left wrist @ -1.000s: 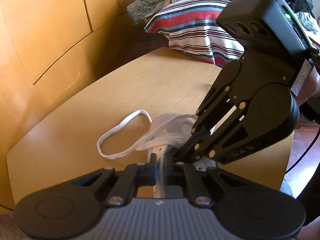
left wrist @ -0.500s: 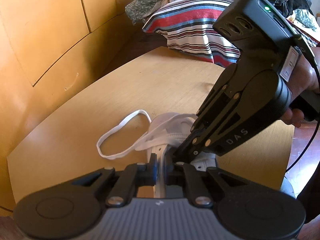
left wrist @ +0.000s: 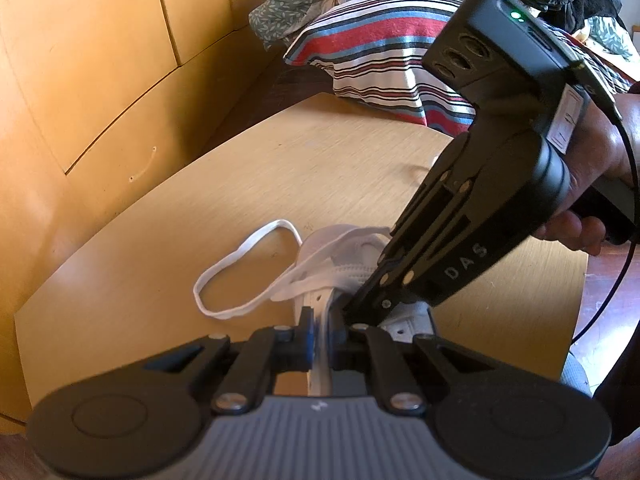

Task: Lace up shoes with both hands

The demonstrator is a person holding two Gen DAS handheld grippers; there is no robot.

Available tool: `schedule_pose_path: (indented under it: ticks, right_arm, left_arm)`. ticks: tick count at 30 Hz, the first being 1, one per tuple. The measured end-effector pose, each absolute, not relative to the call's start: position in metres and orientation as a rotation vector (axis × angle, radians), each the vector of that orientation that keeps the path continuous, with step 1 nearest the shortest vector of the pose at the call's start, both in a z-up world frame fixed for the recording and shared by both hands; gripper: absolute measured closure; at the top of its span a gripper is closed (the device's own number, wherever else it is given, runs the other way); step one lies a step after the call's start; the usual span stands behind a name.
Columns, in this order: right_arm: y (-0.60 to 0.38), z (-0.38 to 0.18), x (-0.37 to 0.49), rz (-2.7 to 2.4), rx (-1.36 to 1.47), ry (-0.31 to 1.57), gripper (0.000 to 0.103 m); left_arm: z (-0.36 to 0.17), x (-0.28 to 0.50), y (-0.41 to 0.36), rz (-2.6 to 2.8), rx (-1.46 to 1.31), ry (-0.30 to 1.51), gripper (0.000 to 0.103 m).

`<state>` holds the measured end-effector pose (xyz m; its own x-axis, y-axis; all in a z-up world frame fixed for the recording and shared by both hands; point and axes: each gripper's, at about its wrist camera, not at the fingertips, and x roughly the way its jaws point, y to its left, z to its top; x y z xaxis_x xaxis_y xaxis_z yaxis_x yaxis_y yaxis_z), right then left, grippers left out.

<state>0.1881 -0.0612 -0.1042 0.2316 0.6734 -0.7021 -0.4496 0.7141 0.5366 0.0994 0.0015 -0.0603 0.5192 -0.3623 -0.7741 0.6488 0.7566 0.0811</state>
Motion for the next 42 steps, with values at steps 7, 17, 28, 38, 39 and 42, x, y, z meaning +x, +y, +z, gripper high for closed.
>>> schedule_pose_path:
  ticks: [7, 17, 28, 38, 39, 42]
  right_arm:
    - [-0.065, -0.106, 0.188, 0.777, 0.289, 1.100, 0.100]
    - [-0.068, -0.109, 0.189, 0.757, 0.352, 1.105, 0.101]
    - [-0.084, -0.107, 0.181, 0.743, 0.442, 1.121, 0.101]
    - [-0.094, -0.105, 0.180, 0.736, 0.556, 1.147, 0.101]
    - [-0.095, -0.106, 0.180, 0.737, 0.560, 1.149, 0.101]
    - [-0.093, -0.111, 0.184, 0.734, 0.572, 1.152, 0.101]
  left_arm:
    - [-0.061, 0.098, 0.001, -0.629, 0.392, 0.822, 0.096]
    - [-0.061, 0.100, 0.006, -0.608, 0.346, 0.815, 0.096]
    - [-0.061, 0.098, 0.003, -0.613, 0.361, 0.816, 0.096]
    - [-0.060, 0.096, 0.002, -0.618, 0.390, 0.811, 0.096]
    - [-0.060, 0.096, 0.002, -0.619, 0.391, 0.811, 0.096]
    - [-0.061, 0.096, 0.001, -0.622, 0.399, 0.810, 0.096]
